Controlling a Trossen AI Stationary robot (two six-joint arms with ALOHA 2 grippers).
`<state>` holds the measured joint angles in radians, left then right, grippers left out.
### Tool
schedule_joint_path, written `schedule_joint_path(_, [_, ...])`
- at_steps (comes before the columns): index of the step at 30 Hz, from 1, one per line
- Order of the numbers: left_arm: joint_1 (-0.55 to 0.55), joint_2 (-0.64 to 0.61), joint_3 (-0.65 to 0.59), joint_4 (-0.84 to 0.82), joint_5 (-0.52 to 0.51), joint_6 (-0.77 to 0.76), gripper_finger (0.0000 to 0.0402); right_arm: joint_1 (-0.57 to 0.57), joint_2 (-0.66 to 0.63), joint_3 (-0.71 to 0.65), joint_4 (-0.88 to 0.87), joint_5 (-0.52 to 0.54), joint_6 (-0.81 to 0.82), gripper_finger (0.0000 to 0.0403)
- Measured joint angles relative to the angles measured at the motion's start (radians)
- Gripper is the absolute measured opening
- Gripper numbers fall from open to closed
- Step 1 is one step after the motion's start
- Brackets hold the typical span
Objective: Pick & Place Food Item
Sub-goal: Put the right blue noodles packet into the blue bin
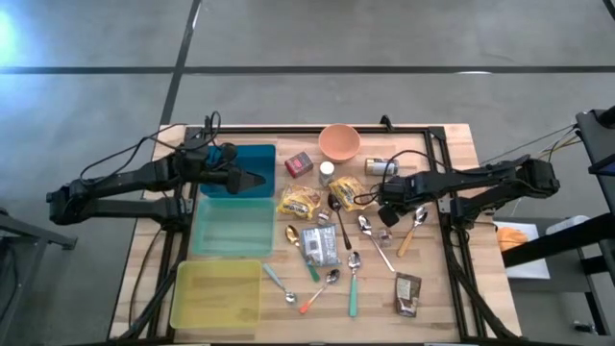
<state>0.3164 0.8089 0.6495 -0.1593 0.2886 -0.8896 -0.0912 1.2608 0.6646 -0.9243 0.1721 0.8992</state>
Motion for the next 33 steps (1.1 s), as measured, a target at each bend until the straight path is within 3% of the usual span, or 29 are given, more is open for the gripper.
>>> schedule_joint_path(7, [-0.001, 0.0, 0.0, 0.003, 0.003, -0.021, 0.0241, -0.001, -0.125, 0.06, -0.026, -0.095, -0.028, 0.0008])
schedule_joint_path(15, [-0.021, 0.0, 0.036, 0.009, 0.015, 0.186, 0.0241, -0.001, -0.283, 0.14, 0.001, -0.304, -0.043, 0.0008])
schedule_joint_path(25, [-0.12, 0.0, 0.093, 0.067, -0.142, 0.554, 0.0241, -0.001, -0.375, 0.135, 0.391, -0.535, 0.028, 0.0008])
schedule_joint_path(33, [-0.151, 0.019, 0.082, 0.141, -0.175, 0.622, 0.0241, 0.0, -0.327, 0.128, 0.736, -0.64, 0.12, 0.0008])
